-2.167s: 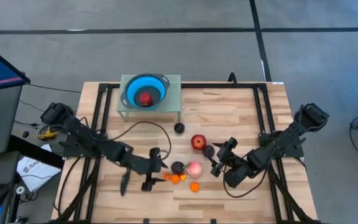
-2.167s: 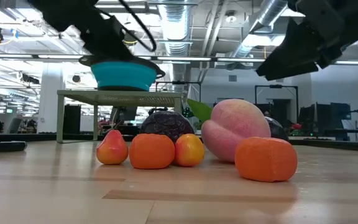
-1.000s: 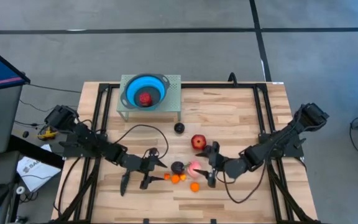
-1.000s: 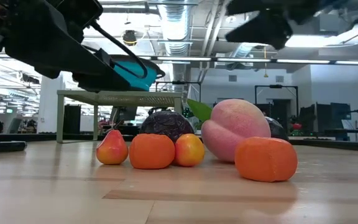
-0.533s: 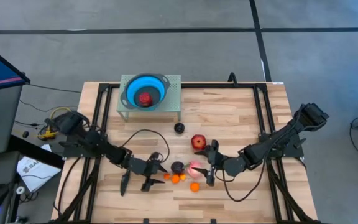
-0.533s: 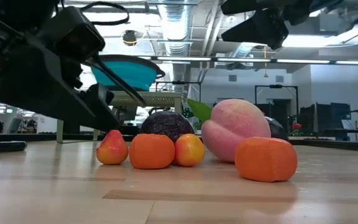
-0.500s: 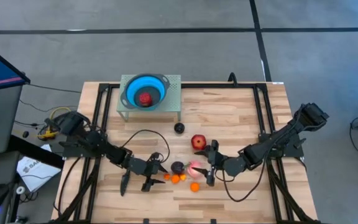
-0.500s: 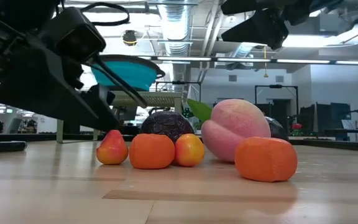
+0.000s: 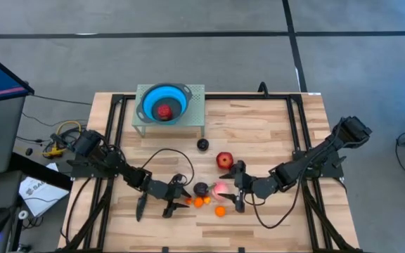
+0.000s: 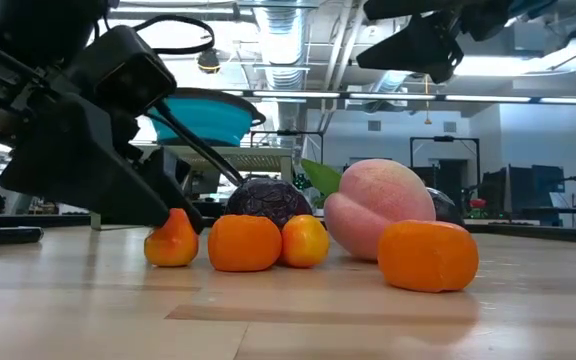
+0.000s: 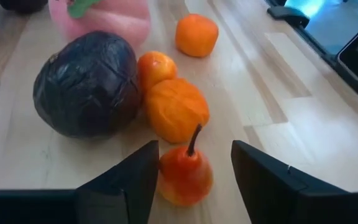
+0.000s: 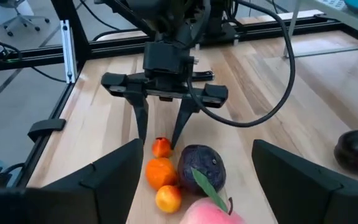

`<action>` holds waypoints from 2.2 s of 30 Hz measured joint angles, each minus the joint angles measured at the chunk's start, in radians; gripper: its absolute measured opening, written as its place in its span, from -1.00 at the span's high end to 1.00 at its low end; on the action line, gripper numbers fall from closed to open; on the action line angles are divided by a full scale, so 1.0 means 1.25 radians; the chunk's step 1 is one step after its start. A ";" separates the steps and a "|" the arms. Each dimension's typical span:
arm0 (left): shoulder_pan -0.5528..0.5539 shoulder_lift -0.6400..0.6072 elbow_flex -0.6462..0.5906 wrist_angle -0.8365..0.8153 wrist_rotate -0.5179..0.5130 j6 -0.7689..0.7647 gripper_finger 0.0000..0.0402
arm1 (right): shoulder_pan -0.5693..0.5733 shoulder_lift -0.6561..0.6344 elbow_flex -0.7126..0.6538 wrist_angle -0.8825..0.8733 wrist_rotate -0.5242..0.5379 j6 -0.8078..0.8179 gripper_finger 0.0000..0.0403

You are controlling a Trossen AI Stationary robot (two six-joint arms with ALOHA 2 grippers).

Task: Pick & Place Fruit
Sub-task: Put the left orange pear into the blue strainer bowl on the shelf

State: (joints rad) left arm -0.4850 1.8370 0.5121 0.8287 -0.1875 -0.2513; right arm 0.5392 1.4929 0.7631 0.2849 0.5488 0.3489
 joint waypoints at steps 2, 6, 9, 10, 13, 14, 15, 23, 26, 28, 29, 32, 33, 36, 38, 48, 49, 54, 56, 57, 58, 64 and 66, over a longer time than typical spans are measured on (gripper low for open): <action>0.000 0.000 0.000 0.002 -0.001 0.000 0.06 | -0.005 0.000 0.000 0.000 0.000 0.000 -0.47; 0.000 0.000 0.000 0.007 -0.005 0.000 0.10 | -0.010 0.000 0.000 0.000 0.000 0.000 -0.47; 0.000 0.000 0.000 0.007 -0.005 0.000 0.12 | -0.016 0.000 0.000 0.000 0.000 0.000 -0.47; 0.000 0.000 0.000 0.007 -0.007 0.000 0.13 | -0.015 0.000 0.000 0.000 0.001 0.000 -0.47; 0.004 0.000 0.000 0.007 -0.019 0.000 0.15 | -0.015 0.000 0.000 0.000 0.000 0.000 -0.47; 0.006 0.000 0.000 0.006 -0.019 0.000 0.17 | -0.015 0.000 0.000 0.000 0.001 0.000 -0.47; 0.007 0.000 0.000 0.006 -0.019 0.000 0.18 | -0.015 0.000 0.000 0.000 0.001 0.000 -0.47; 0.006 -0.001 0.000 0.006 -0.004 0.000 0.45 | -0.015 0.000 0.000 0.000 0.001 0.000 -0.47; 0.006 -0.001 0.000 0.007 -0.004 0.000 0.57 | -0.015 0.000 0.000 0.000 0.001 0.000 -0.47; 0.007 -0.002 0.000 0.009 -0.005 0.000 0.65 | -0.015 0.000 0.000 0.000 0.001 0.000 -0.47; 0.006 -0.002 0.000 0.010 -0.005 0.000 0.69 | -0.015 0.000 0.000 0.000 0.001 0.000 -0.47; 0.006 -0.002 0.000 0.010 -0.005 0.000 0.78 | -0.015 0.000 0.000 0.000 0.001 0.000 -0.47; 0.006 -0.002 0.000 0.010 -0.005 0.000 0.81 | -0.015 0.000 0.000 0.000 0.001 0.000 -0.47; 0.006 -0.004 0.000 0.010 -0.005 0.000 0.85 | -0.015 0.000 0.000 0.000 0.001 0.000 -0.47; 0.007 -0.013 -0.001 0.002 -0.004 0.000 0.85 | -0.015 0.000 0.000 0.000 0.001 0.000 -0.47; 0.008 -0.254 -0.002 -0.117 -0.060 0.013 0.86 | -0.016 0.000 0.000 -0.007 0.001 0.014 -0.47; 0.008 -0.293 -0.002 -0.140 -0.073 0.021 0.86 | -0.016 0.000 0.000 -0.006 0.001 0.014 -0.47; 0.008 -0.478 -0.002 -0.204 -0.147 0.077 0.85 | -0.021 0.000 0.000 -0.006 0.001 0.014 -0.47; 0.012 -0.544 -0.002 -0.212 -0.183 0.112 0.86 | -0.024 0.000 0.000 -0.006 0.001 0.014 -0.47; 0.017 -0.574 -0.002 -0.211 -0.192 0.125 0.86 | -0.026 0.000 0.000 -0.006 0.001 0.014 -0.47; 0.025 -0.604 -0.002 -0.212 -0.199 0.138 0.86 | -0.029 0.000 0.000 -0.006 0.001 0.014 -0.47; 0.097 -0.754 -0.001 -0.219 -0.256 0.247 0.84 | -0.049 0.000 0.000 -0.006 0.001 0.008 -0.47; 0.128 -0.793 -0.001 -0.233 -0.300 0.312 0.83 | -0.057 0.000 0.000 -0.007 0.001 0.008 -0.47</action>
State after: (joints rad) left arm -0.3256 0.8464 0.5106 0.5374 -0.5630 0.1392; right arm 0.4679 1.4929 0.7631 0.2768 0.5503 0.3592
